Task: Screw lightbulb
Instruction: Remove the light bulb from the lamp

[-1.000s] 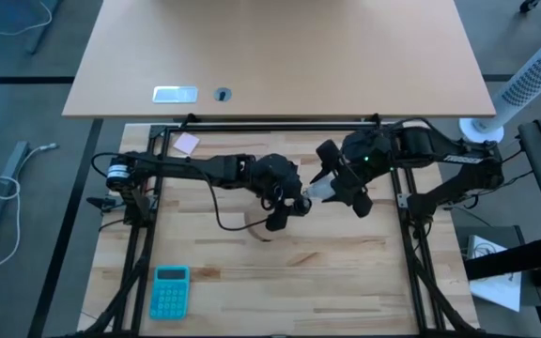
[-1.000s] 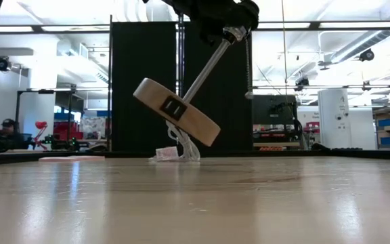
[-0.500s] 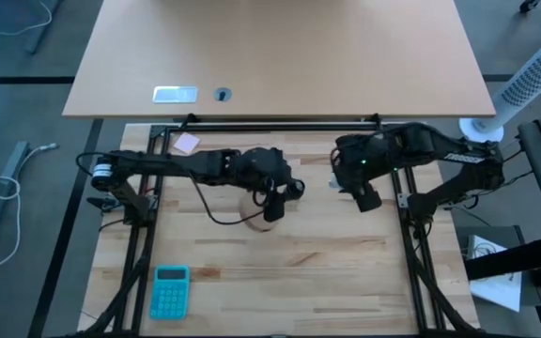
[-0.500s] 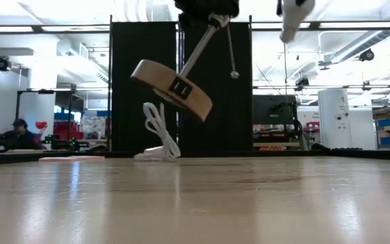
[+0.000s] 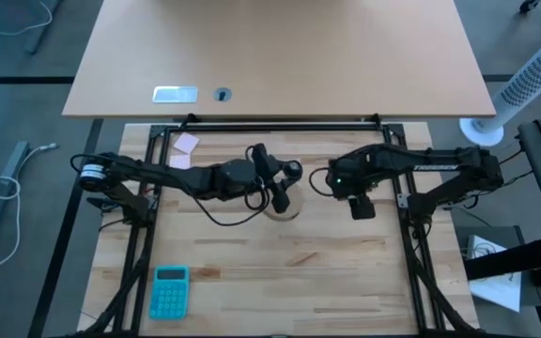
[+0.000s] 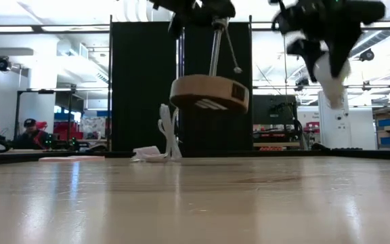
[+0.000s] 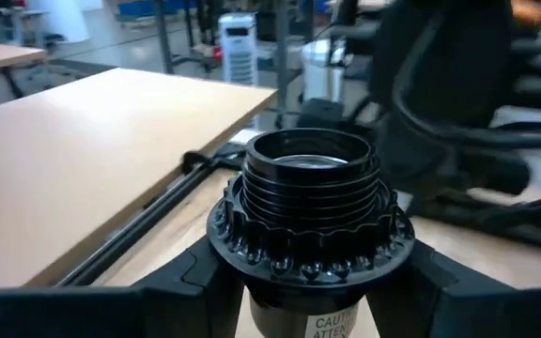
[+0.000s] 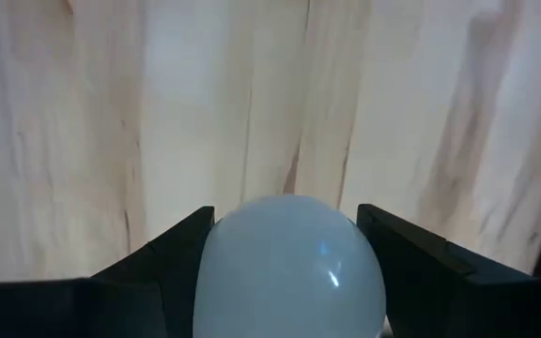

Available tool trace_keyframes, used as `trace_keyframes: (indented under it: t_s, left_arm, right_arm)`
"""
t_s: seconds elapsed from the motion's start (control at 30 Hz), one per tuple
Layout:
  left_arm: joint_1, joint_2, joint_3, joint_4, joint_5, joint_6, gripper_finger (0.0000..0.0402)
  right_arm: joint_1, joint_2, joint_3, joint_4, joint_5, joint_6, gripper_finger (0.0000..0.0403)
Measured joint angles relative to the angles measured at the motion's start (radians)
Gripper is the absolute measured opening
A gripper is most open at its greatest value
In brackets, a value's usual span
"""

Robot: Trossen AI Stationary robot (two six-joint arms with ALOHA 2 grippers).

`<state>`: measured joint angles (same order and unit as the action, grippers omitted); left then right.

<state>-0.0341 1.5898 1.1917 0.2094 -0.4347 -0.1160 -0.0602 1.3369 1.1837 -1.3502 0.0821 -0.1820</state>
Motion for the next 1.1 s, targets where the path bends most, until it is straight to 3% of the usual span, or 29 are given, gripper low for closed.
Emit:
trace_keyframes:
  t_s: [0.47, 0.87, 1.1]
  left_arm:
    - [0.000, 0.005, -0.074, 0.011, -0.081, 0.114, 0.0169]
    - [-0.008, 0.005, -0.133, 0.049, -0.080, 0.107, 0.0169]
    - [-0.035, 0.003, -0.133, 0.035, -0.073, 0.122, 0.0169]
  right_arm:
    - [0.001, 0.088, -0.248, -0.014, 0.030, -0.108, 0.0232]
    - [0.001, 0.302, -0.257, -0.033, 0.018, -0.048, 0.0238]
    - [0.001, 0.359, -0.267, -0.013, 0.034, -0.036, 0.0231]
